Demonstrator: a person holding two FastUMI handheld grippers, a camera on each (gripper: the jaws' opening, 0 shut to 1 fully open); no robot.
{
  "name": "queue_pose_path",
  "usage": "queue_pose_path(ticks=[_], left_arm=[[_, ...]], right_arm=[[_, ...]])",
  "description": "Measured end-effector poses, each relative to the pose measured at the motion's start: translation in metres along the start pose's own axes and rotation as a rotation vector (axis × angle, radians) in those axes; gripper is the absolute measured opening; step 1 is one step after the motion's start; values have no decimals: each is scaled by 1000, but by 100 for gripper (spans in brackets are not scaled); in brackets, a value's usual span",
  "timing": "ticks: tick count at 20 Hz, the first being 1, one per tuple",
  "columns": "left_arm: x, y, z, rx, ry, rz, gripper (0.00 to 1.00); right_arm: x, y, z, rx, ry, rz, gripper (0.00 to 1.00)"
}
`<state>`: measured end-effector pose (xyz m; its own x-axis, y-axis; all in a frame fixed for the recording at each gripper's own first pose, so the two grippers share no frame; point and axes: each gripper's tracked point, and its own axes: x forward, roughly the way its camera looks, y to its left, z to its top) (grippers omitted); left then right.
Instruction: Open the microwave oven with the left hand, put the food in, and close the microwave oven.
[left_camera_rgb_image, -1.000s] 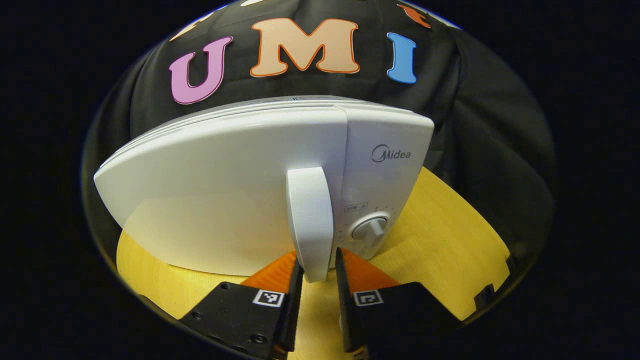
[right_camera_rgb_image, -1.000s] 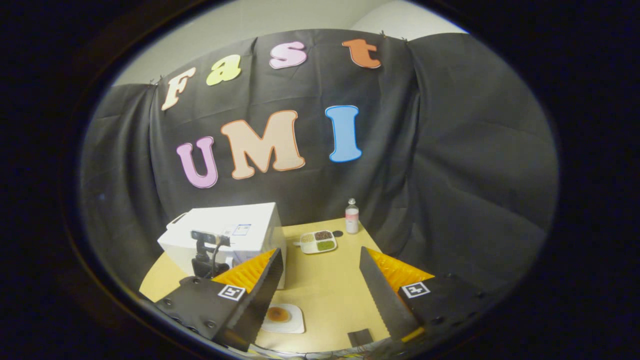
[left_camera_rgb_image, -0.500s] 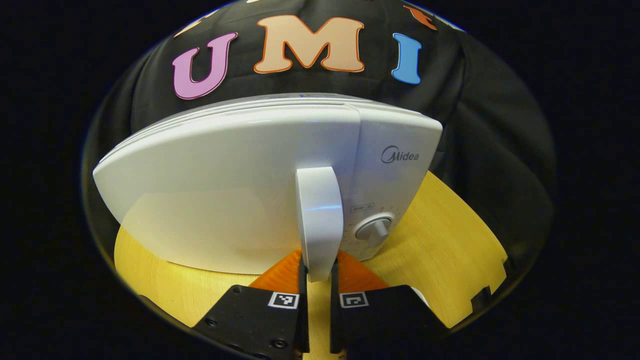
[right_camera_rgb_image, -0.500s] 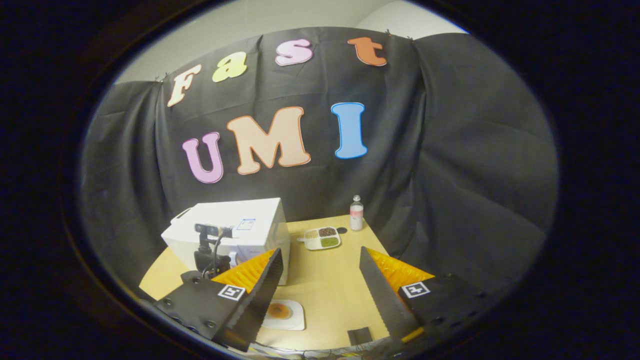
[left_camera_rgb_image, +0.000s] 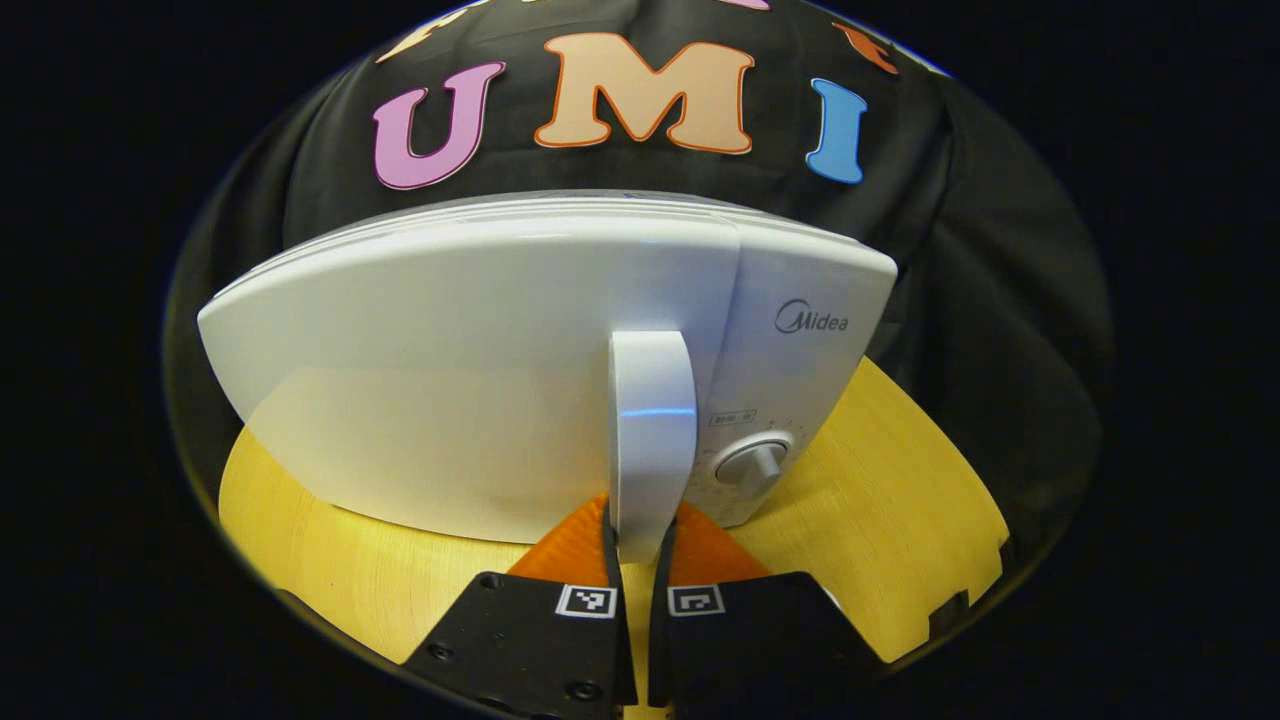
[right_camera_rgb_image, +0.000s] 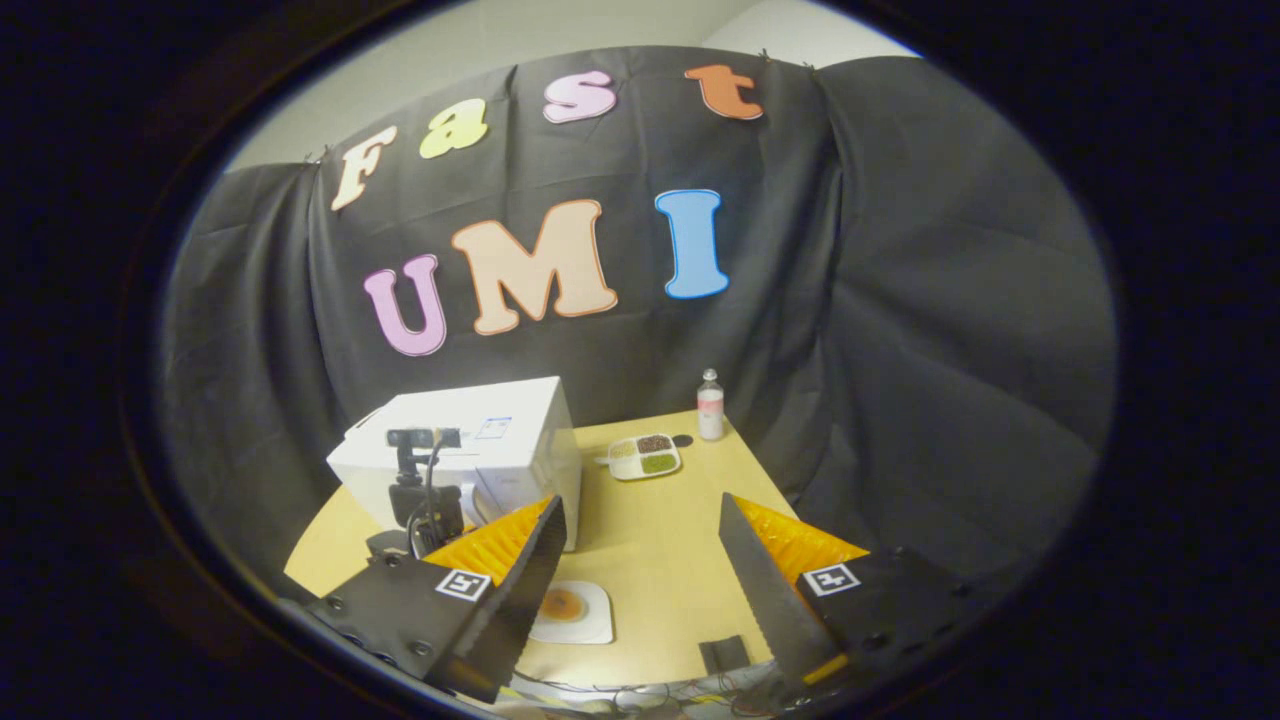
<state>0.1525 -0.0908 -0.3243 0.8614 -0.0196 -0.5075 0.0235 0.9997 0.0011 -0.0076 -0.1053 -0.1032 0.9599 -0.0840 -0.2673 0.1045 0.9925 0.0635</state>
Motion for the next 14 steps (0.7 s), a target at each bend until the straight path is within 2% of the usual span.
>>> queue_pose_path(ticks=[1, 4, 5, 6, 8, 9, 10, 11, 14], left_arm=[[-1, 1, 1, -2, -2, 5, 5], [-2, 2, 0, -38, -2, 41, 3], [-3, 1, 0, -36, 2, 45, 2], [-3, 3, -1, -29, 5, 47, 2], [-17, 2, -14, -44, 31, 55, 2], [-28, 3, -15, -27, -2, 48, 2], [-34, 5, -18, -8, -22, 37, 2], [-42, 7, -25, -10, -11, 29, 1], [-63, 10, -40, 11, 8, 34, 8]], right_arm=[[-1, -1, -2, 1, 5, 0, 92], [-1, -2, -9, 2, 20, 1, 92], [-1, -1, -12, 3, 26, 5, 97], [-1, 0, -16, 3, 35, 10, 92], [2, 1, -24, -3, 53, 17, 92], [4, 1, -27, -7, 61, 20, 92], [6, 2, -30, -8, 68, 25, 97], [8, 5, -32, -6, 76, 39, 97], [14, 13, -38, -40, 86, 86, 92]])
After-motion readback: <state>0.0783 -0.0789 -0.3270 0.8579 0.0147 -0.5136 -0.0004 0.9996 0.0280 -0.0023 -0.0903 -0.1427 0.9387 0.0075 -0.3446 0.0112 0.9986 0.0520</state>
